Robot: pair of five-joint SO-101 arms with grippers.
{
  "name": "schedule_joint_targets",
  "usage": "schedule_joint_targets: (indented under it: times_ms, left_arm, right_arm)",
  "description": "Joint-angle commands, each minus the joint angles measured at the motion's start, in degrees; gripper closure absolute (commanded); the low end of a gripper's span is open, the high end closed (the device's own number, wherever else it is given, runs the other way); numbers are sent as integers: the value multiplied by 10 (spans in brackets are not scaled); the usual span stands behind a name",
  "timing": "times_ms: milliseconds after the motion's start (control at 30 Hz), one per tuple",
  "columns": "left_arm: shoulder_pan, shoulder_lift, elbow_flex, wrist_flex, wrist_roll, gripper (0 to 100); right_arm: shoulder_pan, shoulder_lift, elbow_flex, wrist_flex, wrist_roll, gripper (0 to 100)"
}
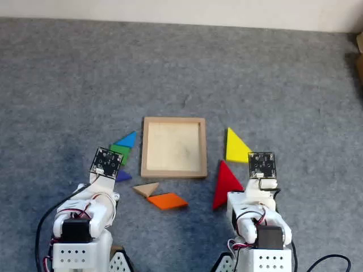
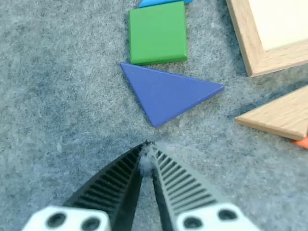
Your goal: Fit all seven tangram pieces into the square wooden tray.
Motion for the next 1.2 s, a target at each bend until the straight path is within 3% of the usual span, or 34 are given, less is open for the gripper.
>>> schedule_joint_targets:
  times_ms: [0, 1167]
  left_arm:
    - [-5, -1, 11, 4, 4, 993]
    - [-5, -1, 11, 4, 4, 993]
  right_arm:
    - [-10, 0, 68, 1, -4, 983]
    - [-11, -15, 69, 5, -4, 983]
